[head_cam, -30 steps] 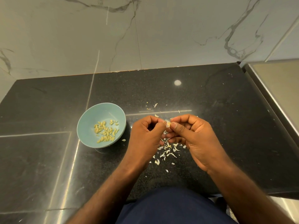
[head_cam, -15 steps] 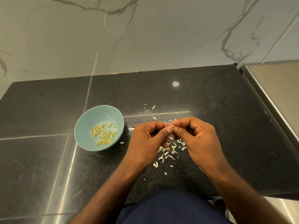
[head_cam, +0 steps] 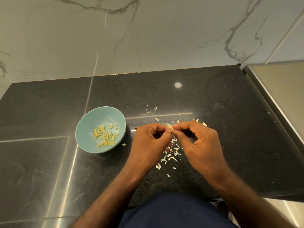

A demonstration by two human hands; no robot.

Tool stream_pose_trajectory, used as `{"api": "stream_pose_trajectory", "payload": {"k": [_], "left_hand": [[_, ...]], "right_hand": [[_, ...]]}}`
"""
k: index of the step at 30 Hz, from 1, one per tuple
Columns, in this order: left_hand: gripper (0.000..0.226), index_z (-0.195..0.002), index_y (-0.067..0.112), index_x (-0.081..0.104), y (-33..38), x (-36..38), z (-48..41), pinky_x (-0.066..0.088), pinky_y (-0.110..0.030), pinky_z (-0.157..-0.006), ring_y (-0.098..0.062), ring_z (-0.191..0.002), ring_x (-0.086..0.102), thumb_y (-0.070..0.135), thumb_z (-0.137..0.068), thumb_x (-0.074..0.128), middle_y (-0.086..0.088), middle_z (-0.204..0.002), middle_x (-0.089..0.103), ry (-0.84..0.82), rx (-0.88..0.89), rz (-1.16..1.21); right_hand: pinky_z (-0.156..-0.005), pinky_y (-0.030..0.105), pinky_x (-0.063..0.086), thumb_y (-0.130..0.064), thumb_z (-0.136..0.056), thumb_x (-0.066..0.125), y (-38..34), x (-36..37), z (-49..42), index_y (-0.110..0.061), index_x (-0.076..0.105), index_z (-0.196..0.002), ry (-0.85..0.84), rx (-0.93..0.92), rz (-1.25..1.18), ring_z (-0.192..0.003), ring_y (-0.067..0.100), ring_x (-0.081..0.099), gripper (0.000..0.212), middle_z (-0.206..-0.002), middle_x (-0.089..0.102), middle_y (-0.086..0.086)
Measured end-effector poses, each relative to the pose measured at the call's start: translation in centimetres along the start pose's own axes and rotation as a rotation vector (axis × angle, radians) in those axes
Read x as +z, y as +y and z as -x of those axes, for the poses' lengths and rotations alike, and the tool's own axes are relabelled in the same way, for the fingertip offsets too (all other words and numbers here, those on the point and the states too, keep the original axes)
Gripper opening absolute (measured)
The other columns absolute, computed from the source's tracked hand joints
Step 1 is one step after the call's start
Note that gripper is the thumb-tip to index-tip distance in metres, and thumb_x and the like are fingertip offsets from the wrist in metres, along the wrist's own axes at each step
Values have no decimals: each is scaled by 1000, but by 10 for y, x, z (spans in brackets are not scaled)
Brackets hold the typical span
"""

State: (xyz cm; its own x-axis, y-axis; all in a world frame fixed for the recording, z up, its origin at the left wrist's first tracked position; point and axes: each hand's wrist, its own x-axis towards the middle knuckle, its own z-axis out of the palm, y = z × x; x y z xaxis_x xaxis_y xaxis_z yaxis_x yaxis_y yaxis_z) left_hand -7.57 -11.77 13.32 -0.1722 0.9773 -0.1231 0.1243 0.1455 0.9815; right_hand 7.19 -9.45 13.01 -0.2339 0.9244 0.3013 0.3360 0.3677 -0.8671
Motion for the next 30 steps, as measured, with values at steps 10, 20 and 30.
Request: {"api": "stream_pose_trajectory", "payload": {"k": [10, 20, 30], "left_hand": [[5, -82, 2, 72, -2, 1, -2, 48, -19, -54, -11, -56, 58, 4, -86, 70, -8, -64, 68, 41, -54, 78], [9, -89, -1, 69, 4, -1, -1, 48, -17, -54, -4, -56, 60, 7, -91, 65, 1, -63, 68, 39, -64, 194], [6, -85, 6, 69, 3, -9, 0, 49, -16, -57, -4, -61, 63, 8, -90, 68, 0, -67, 70, 83, 25, 64]], "right_hand": [[-72, 23, 58, -9, -86, 74, 0, 6, 0, -22, 75, -92, 5, 239, -246, -77, 11, 72, 14, -81, 75, -8], [-72, 29, 59, -15, -81, 67, 3, 10, -11, -6, 74, -101, -42, 501, -689, -77, 21, 71, 22, -83, 75, 11], [-68, 24, 57, -13, -88, 63, 2, 18, -21, -1, 71, -108, -177, 484, -634, -73, 16, 70, 24, -84, 75, 11]]}}
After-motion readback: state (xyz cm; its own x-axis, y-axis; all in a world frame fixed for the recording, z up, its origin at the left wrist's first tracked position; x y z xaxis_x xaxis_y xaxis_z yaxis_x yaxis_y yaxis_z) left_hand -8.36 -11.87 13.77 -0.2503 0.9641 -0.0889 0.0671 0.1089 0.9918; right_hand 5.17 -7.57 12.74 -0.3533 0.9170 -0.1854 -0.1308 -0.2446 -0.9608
